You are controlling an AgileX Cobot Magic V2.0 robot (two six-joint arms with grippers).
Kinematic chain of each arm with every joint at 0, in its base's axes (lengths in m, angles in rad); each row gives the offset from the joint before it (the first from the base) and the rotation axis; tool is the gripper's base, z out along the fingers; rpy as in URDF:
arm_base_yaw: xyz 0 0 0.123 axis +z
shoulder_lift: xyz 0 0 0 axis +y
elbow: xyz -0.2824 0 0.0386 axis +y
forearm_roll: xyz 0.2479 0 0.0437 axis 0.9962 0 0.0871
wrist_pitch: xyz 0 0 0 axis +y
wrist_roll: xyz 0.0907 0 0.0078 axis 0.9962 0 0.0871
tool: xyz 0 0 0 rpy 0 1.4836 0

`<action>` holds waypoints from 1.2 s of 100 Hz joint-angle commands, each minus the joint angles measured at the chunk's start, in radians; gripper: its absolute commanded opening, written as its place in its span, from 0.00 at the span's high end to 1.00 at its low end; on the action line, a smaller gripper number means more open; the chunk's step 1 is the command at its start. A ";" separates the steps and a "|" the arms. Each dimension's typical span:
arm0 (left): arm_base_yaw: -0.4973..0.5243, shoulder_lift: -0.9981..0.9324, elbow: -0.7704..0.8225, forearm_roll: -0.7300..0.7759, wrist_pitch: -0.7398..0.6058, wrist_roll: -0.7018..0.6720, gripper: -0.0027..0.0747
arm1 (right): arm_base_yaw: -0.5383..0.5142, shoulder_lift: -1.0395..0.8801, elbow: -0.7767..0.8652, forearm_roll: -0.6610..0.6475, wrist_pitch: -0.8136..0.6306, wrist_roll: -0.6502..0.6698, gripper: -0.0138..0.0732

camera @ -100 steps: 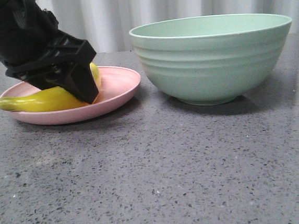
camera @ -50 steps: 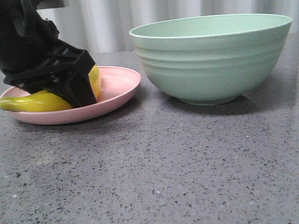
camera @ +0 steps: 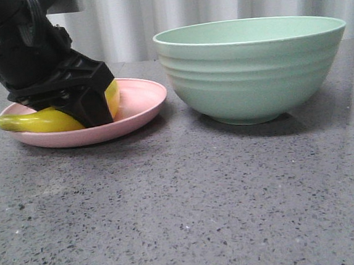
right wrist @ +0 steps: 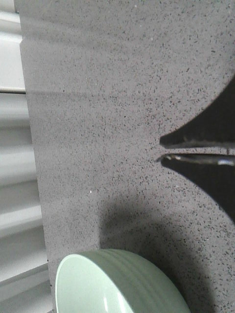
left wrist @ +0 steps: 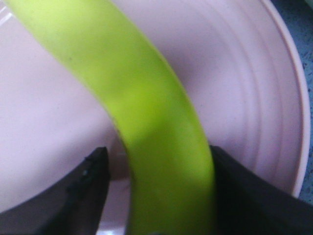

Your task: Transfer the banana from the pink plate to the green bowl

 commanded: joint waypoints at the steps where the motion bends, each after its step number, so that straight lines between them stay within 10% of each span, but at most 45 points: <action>1: -0.007 -0.034 -0.030 -0.003 -0.032 0.000 0.59 | 0.001 0.017 -0.026 0.001 -0.082 0.000 0.91; 36: -0.007 -0.034 -0.040 -0.003 -0.030 0.000 0.84 | 0.001 0.017 -0.026 0.001 -0.084 0.000 0.91; 100: -0.067 -0.138 -0.217 -0.015 0.074 0.001 0.85 | 0.107 0.185 -0.252 -0.016 0.246 -0.012 0.90; 120: -0.162 -0.145 -0.250 -0.017 0.094 0.001 0.85 | 0.176 0.314 -0.414 -0.005 0.368 -0.015 0.63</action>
